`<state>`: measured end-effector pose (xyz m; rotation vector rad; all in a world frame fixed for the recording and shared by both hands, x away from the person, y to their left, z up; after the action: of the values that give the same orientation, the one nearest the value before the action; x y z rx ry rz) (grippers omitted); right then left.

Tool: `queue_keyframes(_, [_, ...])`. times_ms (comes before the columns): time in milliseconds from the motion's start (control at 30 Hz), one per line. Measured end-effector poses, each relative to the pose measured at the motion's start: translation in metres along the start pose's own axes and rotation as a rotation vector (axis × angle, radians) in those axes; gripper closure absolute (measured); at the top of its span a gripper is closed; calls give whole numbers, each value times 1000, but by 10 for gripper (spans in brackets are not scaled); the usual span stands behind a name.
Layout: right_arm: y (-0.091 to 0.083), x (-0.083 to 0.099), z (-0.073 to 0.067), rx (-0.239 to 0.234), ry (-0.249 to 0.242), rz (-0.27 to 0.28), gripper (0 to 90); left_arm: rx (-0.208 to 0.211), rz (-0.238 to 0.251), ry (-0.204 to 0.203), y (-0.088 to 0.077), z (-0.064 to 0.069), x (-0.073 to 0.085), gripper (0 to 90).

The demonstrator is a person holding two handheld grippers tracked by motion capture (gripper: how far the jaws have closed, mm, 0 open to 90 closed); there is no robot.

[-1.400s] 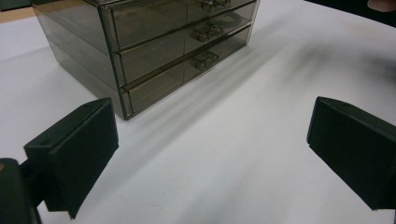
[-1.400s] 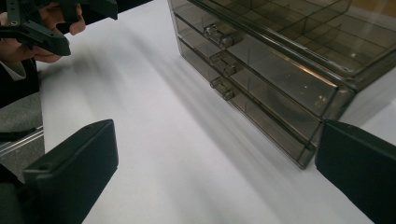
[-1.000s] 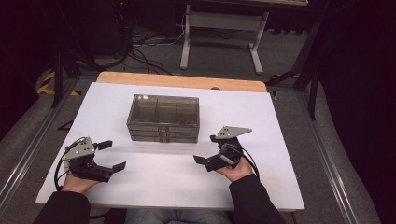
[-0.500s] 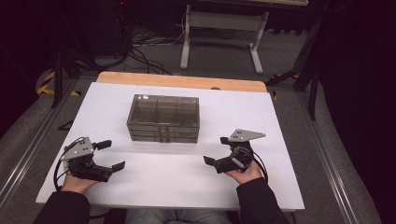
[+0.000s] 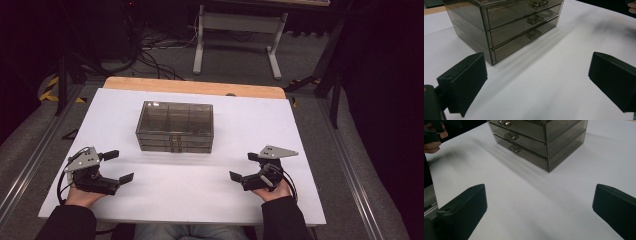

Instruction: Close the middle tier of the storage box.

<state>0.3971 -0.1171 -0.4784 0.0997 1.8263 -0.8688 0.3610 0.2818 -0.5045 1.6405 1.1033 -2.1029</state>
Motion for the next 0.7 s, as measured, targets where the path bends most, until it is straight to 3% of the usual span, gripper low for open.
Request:
queue_keyframes(367, [-14,15,9,44,39,64,2,2,6,-4,-2,1,0,27])
queue_keyframes(700, [-21,28,15,80,46,84,2,8,5,-10,-3,2,1,26])
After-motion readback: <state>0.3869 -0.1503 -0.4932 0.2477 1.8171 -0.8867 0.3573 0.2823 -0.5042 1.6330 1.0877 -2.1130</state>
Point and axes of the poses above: each handheld gripper's, and its own axes: y roughly forward along the jaws, x roughly out of its underside, z roughly to its right, the point moved 7 cm from there along y, roughly forward along the jaws, and after that the axes turned 2 degrees about -x, right-handed, at the moved point
